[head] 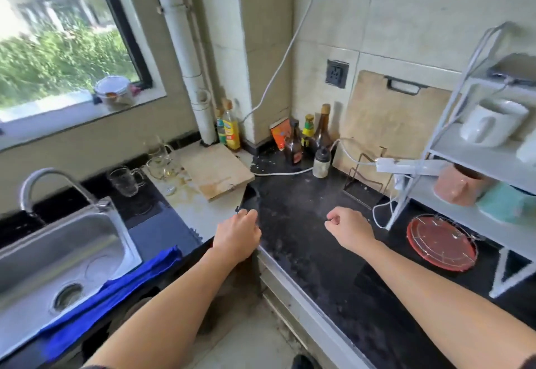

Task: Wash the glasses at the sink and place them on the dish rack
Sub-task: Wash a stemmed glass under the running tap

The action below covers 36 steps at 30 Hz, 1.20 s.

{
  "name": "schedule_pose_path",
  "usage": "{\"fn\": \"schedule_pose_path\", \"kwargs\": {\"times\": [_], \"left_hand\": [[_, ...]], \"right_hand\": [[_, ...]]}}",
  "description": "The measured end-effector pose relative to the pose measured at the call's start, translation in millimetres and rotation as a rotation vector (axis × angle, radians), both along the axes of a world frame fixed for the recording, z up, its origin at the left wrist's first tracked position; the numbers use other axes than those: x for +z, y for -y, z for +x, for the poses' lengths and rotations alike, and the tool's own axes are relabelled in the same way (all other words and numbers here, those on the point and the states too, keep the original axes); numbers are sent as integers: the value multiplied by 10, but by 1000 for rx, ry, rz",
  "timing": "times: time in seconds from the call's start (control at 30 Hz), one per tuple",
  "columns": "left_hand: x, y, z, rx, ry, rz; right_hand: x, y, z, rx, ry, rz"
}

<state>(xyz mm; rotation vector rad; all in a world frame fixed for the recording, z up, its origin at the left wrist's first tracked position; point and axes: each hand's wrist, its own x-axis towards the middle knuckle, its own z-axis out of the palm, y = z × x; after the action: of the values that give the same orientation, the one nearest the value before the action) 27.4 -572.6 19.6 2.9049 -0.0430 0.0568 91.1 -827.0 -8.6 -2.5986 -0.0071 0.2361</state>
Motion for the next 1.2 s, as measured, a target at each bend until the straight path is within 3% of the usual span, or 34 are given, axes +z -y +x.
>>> {"fn": "schedule_pose_path", "kwargs": {"times": [0.33, 0.63, 0.97, 1.2], "left_hand": [[-186, -1622, 471, 425, -122, 33], [-445, -2747, 369, 690, -142, -112], [-761, -3903, 415, 707, -191, -197], [-923, -4257, 373, 745, -248, -209]], "right_hand": [[-301, -2114, 1264, 381, -62, 31], [-370, -3865, 1753, 628, -104, -21], [-385, -5258, 2149, 465, -75, -8], [-564, -5739, 2370, 452, -107, -34]]}}
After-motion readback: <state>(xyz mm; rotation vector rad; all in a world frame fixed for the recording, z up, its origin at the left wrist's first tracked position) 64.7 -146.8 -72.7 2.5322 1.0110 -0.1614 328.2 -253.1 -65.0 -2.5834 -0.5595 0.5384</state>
